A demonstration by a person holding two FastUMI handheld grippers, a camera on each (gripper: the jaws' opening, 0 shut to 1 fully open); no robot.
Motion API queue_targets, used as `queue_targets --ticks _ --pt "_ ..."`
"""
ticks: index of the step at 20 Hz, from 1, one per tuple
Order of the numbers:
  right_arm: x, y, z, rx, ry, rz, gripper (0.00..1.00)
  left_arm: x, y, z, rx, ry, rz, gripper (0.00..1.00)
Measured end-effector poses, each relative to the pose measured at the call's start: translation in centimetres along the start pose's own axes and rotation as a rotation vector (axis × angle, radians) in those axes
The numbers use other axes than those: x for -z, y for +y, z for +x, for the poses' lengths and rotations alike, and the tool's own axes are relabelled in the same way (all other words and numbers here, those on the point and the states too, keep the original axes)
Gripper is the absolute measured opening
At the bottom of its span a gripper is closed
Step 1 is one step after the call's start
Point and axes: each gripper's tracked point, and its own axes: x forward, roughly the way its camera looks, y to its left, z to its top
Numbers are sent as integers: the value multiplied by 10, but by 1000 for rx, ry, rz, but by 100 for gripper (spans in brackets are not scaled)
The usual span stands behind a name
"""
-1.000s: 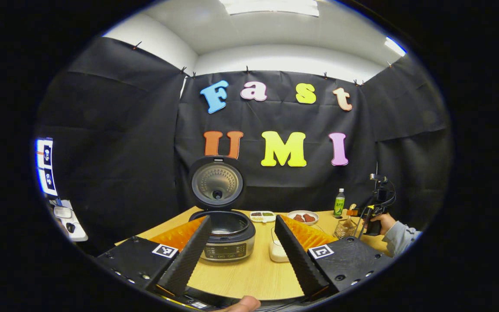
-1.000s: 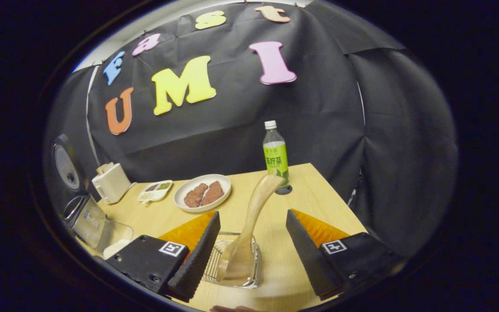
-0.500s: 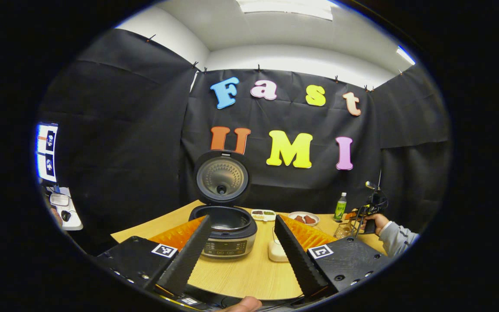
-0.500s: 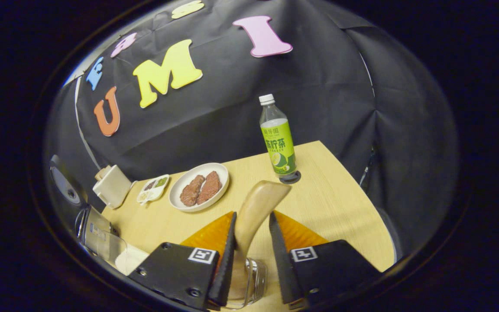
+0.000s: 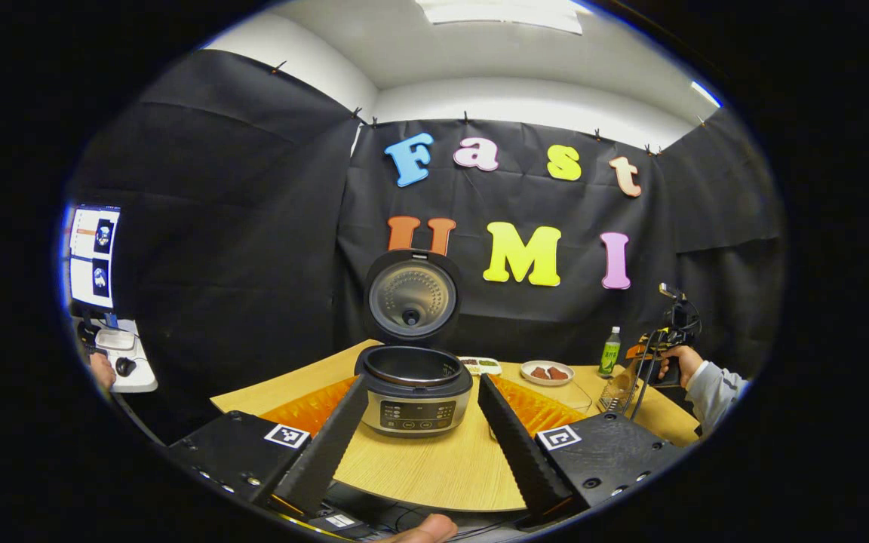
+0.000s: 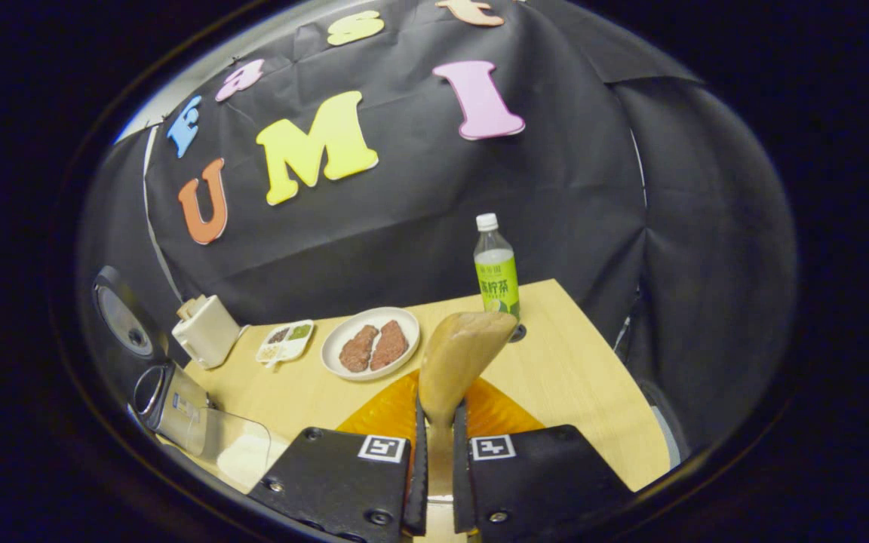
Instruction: Close the left gripper, press the button to open the rice cooker; take a wooden spoon from the chopstick holder with the right hand, scoop a spoonful of rice and pour it into the rice cooker, then put the wooden spoon back into the chopstick holder.
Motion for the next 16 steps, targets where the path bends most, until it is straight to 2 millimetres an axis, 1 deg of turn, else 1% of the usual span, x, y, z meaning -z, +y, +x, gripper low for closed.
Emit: queue_targets --ticks 3,6,8,10,12,14,16 --pt "-19 3 -26 39 -67 -11 18 -9 2 -5 6 -33 -31 94" --pt "-35 15 -52 50 -117 -40 18 -7 -5 -9 60 -30 -26 95" --pt "-45 28 -68 48 -144 -46 18 -4 -17 -17 115 -17 -25 94" --pt "-49 47 -82 36 -160 -50 18 -3 -23 -21 144 -7 -29 94" --pt "-52 71 -96 14 -177 -58 18 -4 -24 -26 158 -9 -11 94" --pt "-53 98 -107 -7 -196 -72 18 -8 -20 -28 148 -22 14 94" --pt "-49 130 -114 -36 -209 -90 18 -13 -14 -30 125 -39 22 94"
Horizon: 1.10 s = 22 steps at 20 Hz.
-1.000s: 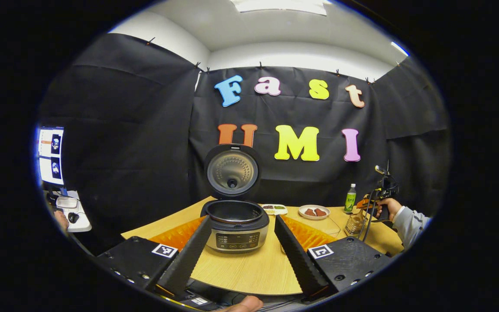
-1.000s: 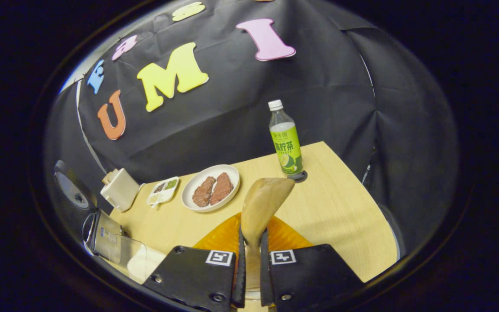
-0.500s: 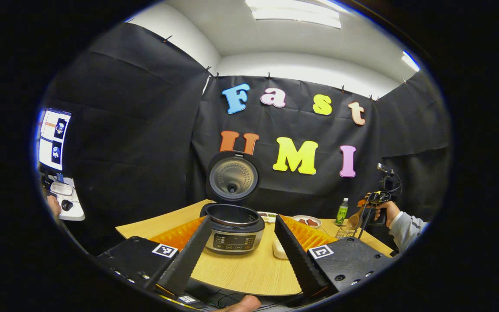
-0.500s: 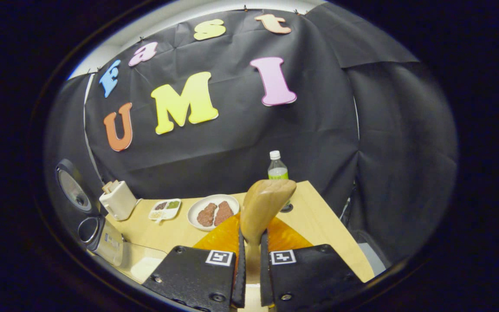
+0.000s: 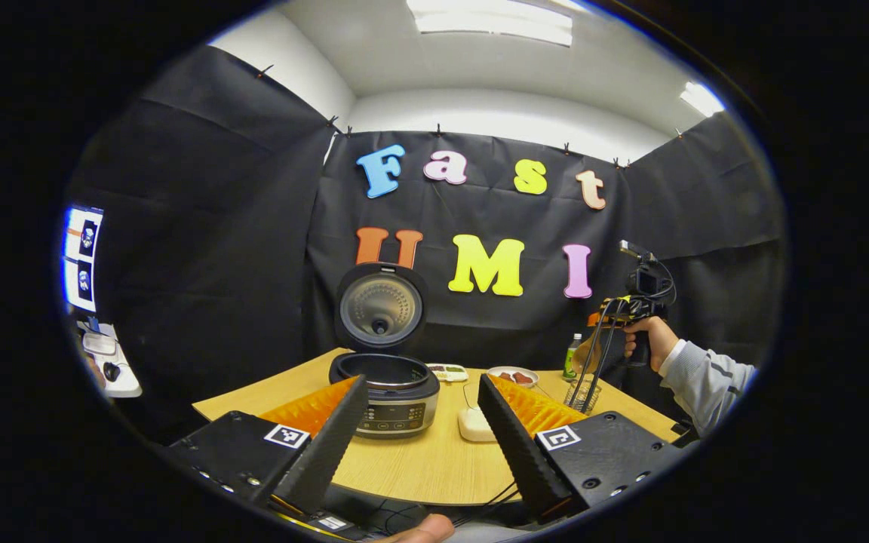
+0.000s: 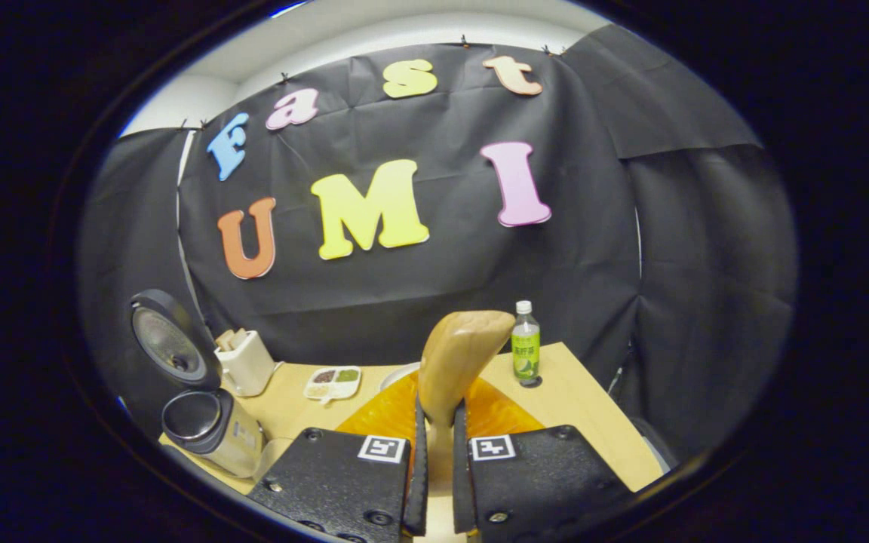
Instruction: Close the left gripper, press the button to open the rice cooker; take a wooden spoon from the chopstick holder with the right hand, scoop a spoonful of rice and pour it into the rice cooker, then put the wooden spoon back into the chopstick holder.
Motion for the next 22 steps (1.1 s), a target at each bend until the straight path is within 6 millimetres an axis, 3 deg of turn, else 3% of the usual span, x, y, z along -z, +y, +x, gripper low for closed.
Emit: queue_targets --ticks 2,4,7,9,11,13,18,22 --pt "9 33 -1 -32 -3 -24 18 0 -1 -1 -5 -7 -14 94" --pt "30 66 3 -58 8 -61 18 -3 -8 -3 16 -9 -22 94" --pt "79 108 16 -77 41 -117 18 -12 -16 -4 41 -50 3 94" --pt "112 127 30 -74 46 -210 18 -11 -6 -2 6 -60 24 94" --pt "137 138 37 -51 29 -281 18 -9 1 0 -27 -59 35 94" --pt "145 145 43 -32 -4 -329 18 -4 2 2 -32 -37 22 94" --pt "163 131 64 59 -21 -379 16 -5 5 7 -25 -48 24 94" --pt "183 160 58 -57 24 -295 18 -3 2 8 -18 -43 36 94"
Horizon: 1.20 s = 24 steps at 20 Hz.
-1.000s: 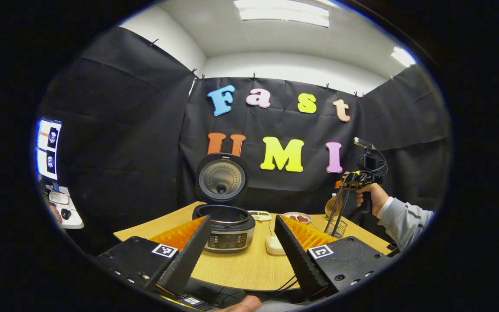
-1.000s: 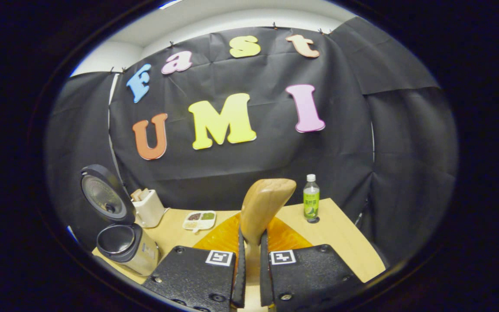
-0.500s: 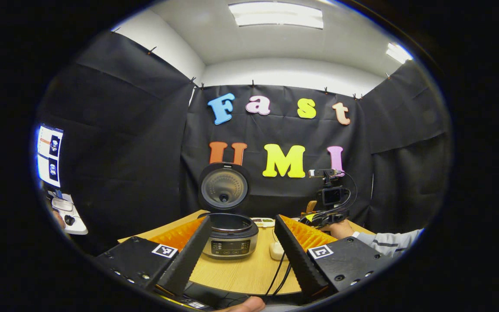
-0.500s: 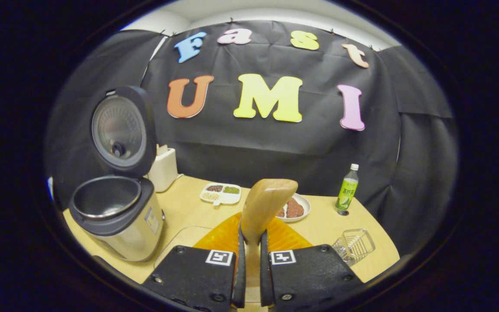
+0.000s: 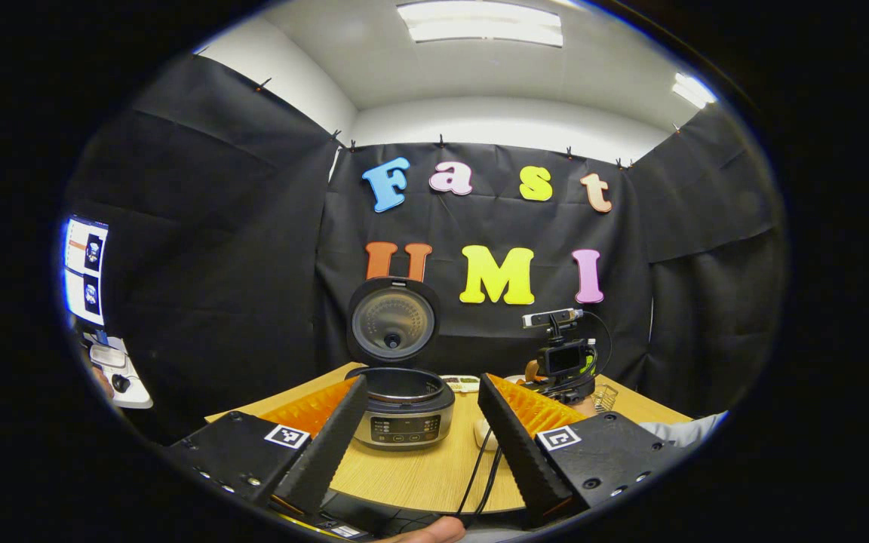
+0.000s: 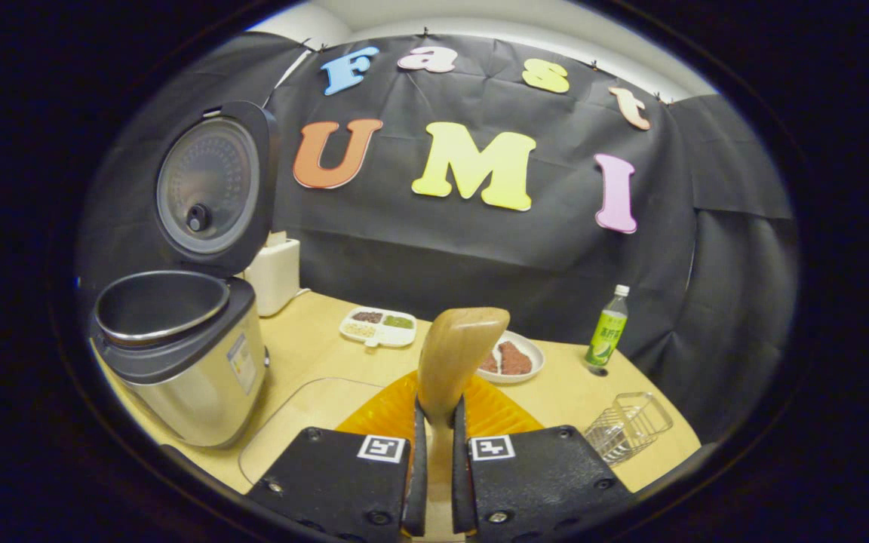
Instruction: Close the left gripper, press the button to open the rice cooker; take a wooden spoon from the chopstick holder with the right hand, scoop a spoonful of rice and pour it into the rice cooker, then put the wooden spoon back into the chopstick holder.
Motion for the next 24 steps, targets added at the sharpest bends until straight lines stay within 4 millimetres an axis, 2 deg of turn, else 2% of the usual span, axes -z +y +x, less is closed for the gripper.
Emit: queue_targets --ticks 2,5,9,14,21,24 --pt "3 14 -3 -56 19 48 19 -4 -3 -1 18 -7 -25 94" --pt "3 22 -5 -112 29 137 18 -7 -4 -4 41 -19 -77 94" --pt "6 16 -6 -159 73 321 18 -3 8 -1 16 -8 -101 94" --pt "9 1 2 -222 168 639 18 3 14 3 -15 11 -105 94" --pt "12 -5 5 -251 261 810 18 4 15 8 -42 -4 7 94" --pt "17 -13 6 -251 287 870 14 8 12 9 -37 7 22 94"
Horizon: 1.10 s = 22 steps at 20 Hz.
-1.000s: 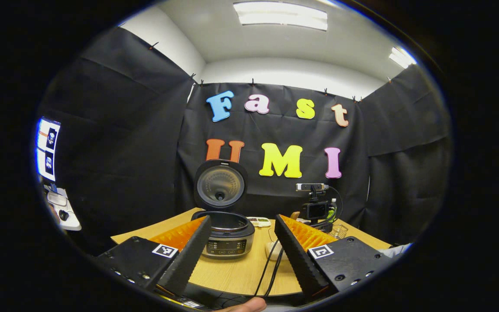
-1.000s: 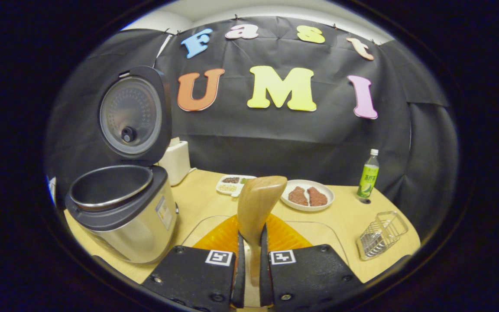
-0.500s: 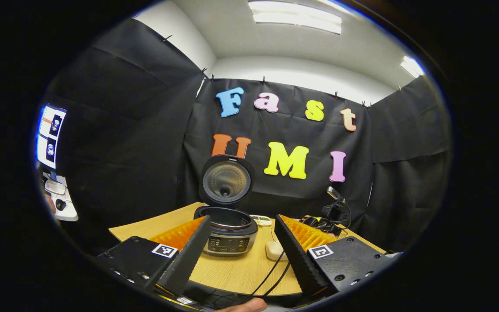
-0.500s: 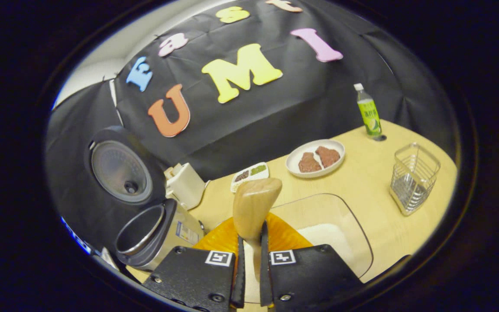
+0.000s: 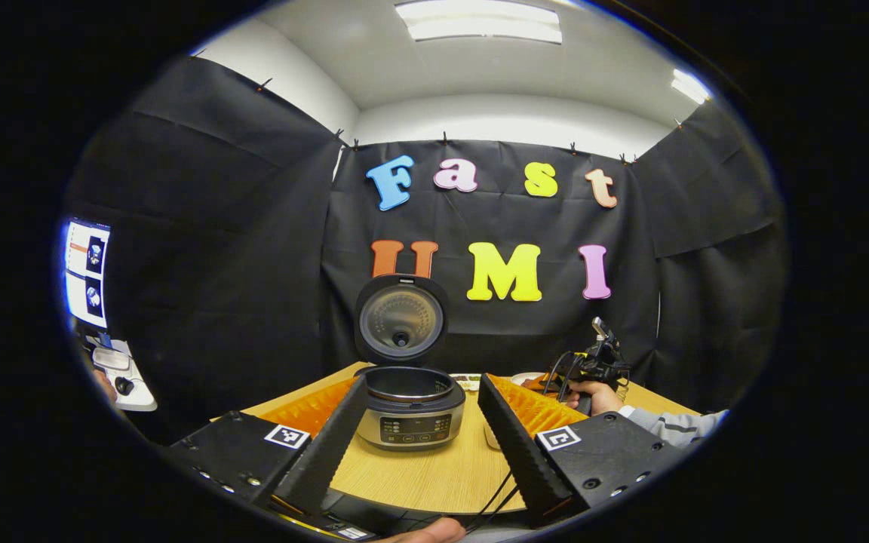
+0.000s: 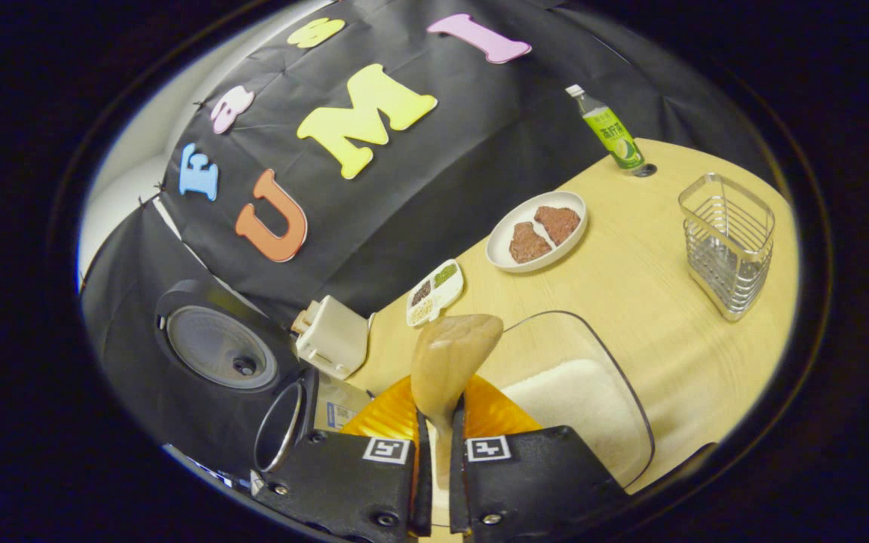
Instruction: Close the left gripper, press the button to open the rice cooker; take a wooden spoon from the chopstick holder with the right hand, scoop a spoonful of rice and pour it into the rice cooker, then put the wooden spoon back into the chopstick holder.
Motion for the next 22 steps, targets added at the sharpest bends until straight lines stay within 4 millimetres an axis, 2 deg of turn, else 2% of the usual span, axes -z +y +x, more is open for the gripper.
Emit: queue_targets --ticks 3,11,15,18,20,22 --pt "-7 -4 -7 -25 -2 112 11 2 -3 1 3 9 25 94" --pt "-43 -18 -41 -126 -90 400 11 12 -8 3 9 36 77 94" --pt "-49 -19 -48 -188 -84 538 11 15 -4 8 -22 46 81 94" --pt "-44 6 -57 -262 -52 613 11 19 -7 10 -14 63 88 94" --pt "-47 31 -63 -333 -32 657 11 18 -11 8 8 65 53 94" --pt "-46 58 -68 -365 -26 619 11 20 -19 7 45 75 13 94"
